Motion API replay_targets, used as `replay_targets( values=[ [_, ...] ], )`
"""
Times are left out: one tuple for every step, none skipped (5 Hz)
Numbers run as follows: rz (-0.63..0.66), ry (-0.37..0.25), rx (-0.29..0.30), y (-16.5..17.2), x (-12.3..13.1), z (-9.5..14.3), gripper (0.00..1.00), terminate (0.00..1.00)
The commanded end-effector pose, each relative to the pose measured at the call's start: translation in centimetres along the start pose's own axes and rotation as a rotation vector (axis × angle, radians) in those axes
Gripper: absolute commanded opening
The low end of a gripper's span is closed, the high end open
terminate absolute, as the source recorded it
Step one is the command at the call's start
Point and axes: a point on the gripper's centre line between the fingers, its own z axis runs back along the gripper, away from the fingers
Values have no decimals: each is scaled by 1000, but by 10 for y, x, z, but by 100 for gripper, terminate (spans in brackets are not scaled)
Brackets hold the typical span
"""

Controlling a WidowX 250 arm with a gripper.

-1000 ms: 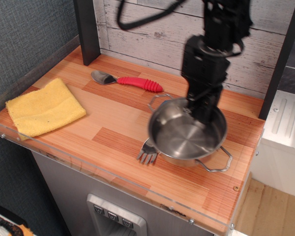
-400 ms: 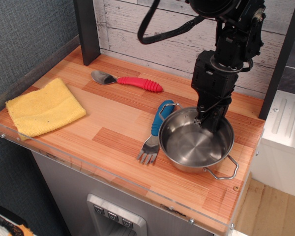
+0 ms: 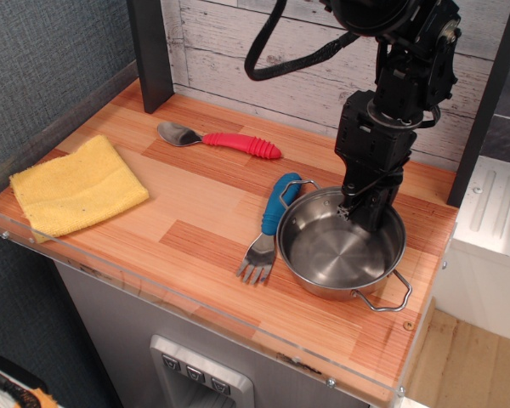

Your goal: Move pot to the right of the blue fork

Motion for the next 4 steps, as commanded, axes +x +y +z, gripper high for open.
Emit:
replay_targets(
  values=[
    [-44,-19,-140,-5,-3,39,100,0],
    [-63,6,-227,-1,4,63,100,0],
    [-83,-19,-230,12,21,86,100,0],
    [-237,-32,-221,28,33,102,100,0]
  ],
)
